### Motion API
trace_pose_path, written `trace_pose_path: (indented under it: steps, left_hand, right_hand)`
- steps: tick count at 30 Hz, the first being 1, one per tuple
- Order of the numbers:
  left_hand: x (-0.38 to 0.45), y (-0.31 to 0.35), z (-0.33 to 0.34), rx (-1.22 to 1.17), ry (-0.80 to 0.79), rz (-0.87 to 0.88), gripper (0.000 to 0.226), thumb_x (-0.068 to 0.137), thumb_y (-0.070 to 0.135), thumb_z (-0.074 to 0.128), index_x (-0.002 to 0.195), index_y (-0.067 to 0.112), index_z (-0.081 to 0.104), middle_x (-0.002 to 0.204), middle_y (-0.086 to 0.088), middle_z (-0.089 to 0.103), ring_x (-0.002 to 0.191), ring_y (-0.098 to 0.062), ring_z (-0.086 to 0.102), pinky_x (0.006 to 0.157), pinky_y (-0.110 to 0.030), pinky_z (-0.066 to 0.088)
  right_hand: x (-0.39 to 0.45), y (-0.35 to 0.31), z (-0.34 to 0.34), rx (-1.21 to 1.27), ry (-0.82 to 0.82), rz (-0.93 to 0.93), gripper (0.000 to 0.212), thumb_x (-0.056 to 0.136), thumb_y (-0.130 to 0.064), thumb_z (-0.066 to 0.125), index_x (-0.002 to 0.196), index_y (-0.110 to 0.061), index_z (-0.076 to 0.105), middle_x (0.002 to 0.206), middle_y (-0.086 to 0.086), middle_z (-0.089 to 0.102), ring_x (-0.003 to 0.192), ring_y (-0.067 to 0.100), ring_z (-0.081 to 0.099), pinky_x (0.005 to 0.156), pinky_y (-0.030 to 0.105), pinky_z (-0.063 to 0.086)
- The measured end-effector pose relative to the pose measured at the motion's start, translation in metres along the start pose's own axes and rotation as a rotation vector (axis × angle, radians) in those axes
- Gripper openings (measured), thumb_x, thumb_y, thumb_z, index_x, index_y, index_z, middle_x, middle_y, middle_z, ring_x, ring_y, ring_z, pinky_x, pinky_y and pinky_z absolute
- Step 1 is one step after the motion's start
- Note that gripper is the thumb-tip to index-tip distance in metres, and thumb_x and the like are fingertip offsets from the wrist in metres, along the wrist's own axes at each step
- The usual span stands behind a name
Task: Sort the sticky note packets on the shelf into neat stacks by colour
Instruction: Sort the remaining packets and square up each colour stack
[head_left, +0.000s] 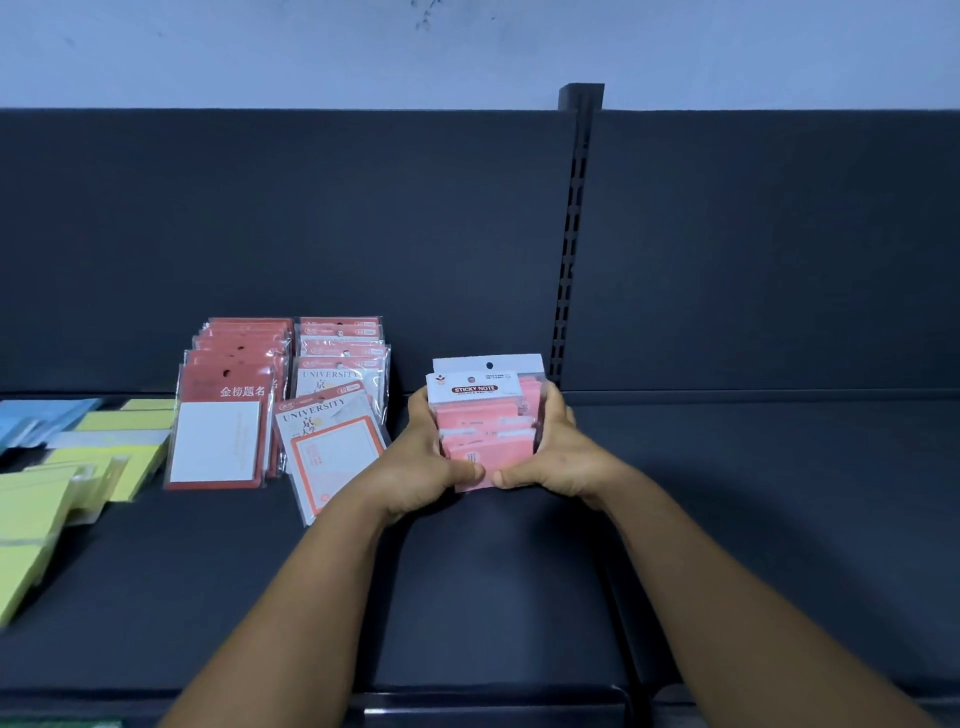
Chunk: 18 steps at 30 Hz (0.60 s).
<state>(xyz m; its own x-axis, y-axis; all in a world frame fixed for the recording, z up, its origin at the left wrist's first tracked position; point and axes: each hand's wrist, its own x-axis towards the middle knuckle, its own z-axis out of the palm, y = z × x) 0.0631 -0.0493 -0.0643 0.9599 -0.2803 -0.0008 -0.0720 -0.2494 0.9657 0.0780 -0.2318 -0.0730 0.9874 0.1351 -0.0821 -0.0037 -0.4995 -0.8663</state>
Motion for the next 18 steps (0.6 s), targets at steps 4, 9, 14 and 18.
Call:
trace_pose_path:
  steps: [4, 9, 14, 18]
  left_hand:
    - [0.005, 0.002, -0.002, -0.040, 0.043, 0.049, 0.083, 0.076, -0.014, 0.066, 0.138, 0.024, 0.026, 0.119, 0.004, 0.059, 0.110, -0.009, 0.060, 0.093, -0.029, 0.051]
    - [0.013, -0.002, -0.002, -0.020, 0.050, 0.059, 0.083, 0.076, -0.011, 0.069, 0.141, 0.025, 0.031, 0.117, 0.008, 0.063, 0.107, -0.004, 0.062, 0.093, -0.024, 0.050]
    - [0.017, -0.005, 0.003, 0.087, -0.036, 0.033, 0.095, 0.079, -0.002, 0.069, 0.140, 0.037, 0.009, 0.122, 0.016, 0.055, 0.108, 0.006, 0.056, 0.083, -0.010, 0.047]
    - [0.027, -0.002, 0.010, 0.133, 0.077, 0.060, 0.083, 0.082, -0.003, 0.065, 0.139, 0.028, 0.013, 0.130, 0.006, 0.052, 0.116, -0.006, 0.053, 0.095, -0.016, 0.041]
  right_hand:
    - [0.001, 0.000, -0.006, 0.024, 0.095, -0.051, 0.107, 0.045, -0.034, 0.088, 0.132, -0.034, 0.026, 0.124, -0.009, 0.029, 0.126, 0.011, 0.033, 0.111, 0.034, 0.032]
    - [0.009, 0.005, -0.004, 0.131, 0.008, -0.033, 0.100, 0.046, -0.028, 0.088, 0.121, -0.040, 0.023, 0.123, -0.008, 0.056, 0.114, 0.010, 0.057, 0.101, 0.038, 0.048]
    - [0.010, 0.004, 0.000, 0.133, -0.040, -0.020, 0.108, 0.056, -0.011, 0.083, 0.134, -0.041, 0.015, 0.121, -0.004, 0.058, 0.111, 0.014, 0.059, 0.091, 0.033, 0.054]
    - [0.020, -0.003, 0.001, 0.123, -0.007, 0.001, 0.099, 0.062, -0.006, 0.082, 0.136, -0.032, 0.023, 0.118, -0.007, 0.060, 0.109, 0.013, 0.060, 0.095, 0.035, 0.052]
